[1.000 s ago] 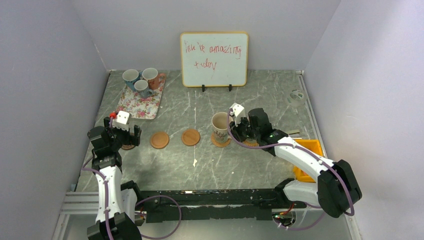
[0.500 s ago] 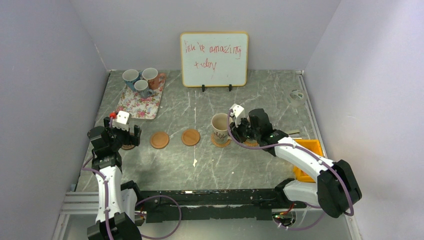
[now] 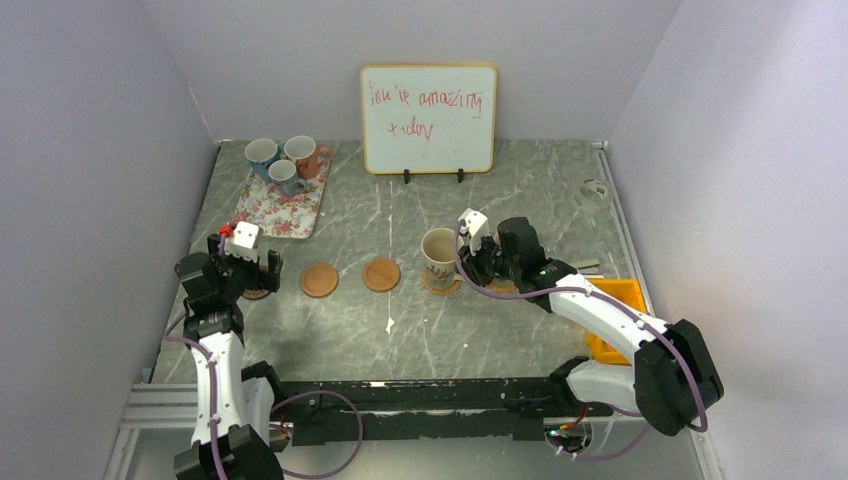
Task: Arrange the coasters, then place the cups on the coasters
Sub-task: Place the cup on the coaster.
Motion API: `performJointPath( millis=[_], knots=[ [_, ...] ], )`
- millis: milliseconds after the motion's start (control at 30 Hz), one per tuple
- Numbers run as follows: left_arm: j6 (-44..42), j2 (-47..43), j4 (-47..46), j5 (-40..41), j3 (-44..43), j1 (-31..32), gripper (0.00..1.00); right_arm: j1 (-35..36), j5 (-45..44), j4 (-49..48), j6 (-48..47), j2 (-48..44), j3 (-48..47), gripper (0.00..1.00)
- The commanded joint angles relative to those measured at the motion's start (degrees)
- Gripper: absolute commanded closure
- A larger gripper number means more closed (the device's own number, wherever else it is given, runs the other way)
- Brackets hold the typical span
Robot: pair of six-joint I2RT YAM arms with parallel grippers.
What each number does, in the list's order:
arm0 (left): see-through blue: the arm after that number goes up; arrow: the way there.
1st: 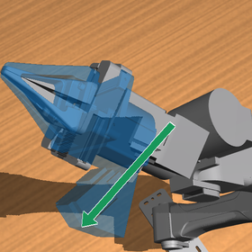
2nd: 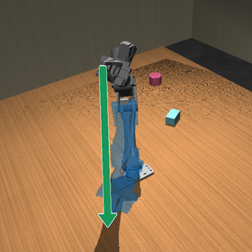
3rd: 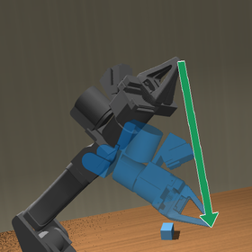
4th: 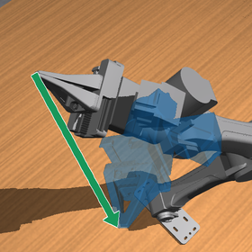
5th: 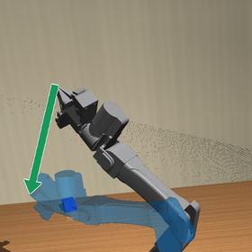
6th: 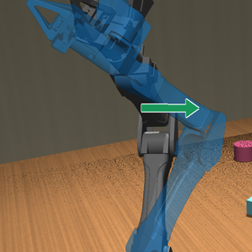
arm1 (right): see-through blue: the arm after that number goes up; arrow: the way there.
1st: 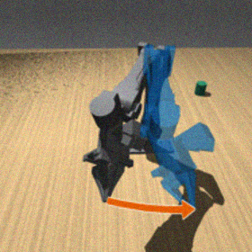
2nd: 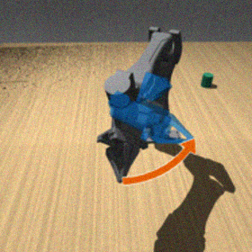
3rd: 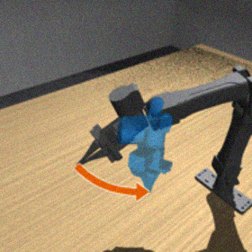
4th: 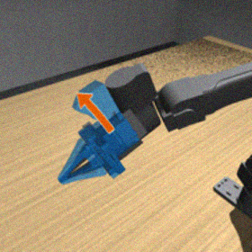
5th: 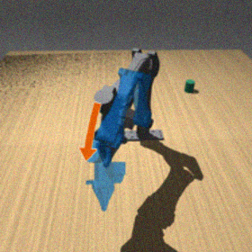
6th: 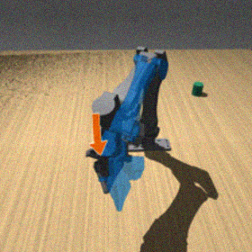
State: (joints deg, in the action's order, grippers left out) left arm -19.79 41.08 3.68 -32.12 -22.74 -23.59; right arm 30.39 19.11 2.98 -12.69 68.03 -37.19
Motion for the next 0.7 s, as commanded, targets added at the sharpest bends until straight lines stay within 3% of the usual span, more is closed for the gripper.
performJointPath(
  millis=[0, 433, 567, 667],
  knots=[
    [0.1, -0.6, -2.0, -0.7, -0.1, -0.3, 0.04, -0.3, 2.1, -8.4, -1.4, -2.3, -1.4, 0.85],
    [0.0, -0.6, -1.9, -0.9, 0.0, -0.3, 0.04, -0.4, 1.6, -8.1, -2.1, -1.9, -1.6, 0.85],
    [0.0, -0.6, -1.9, -0.9, -0.1, -0.3, 0.04, -0.4, 2.1, -7.9, -2.2, -1.8, -1.5, 0.76],
    [0.0, -0.5, -1.9, -1.0, -0.1, -0.3, 0.04, -0.4, 2.2, -7.8, -2.4, -1.8, -1.6, 0.74]
  ],
)
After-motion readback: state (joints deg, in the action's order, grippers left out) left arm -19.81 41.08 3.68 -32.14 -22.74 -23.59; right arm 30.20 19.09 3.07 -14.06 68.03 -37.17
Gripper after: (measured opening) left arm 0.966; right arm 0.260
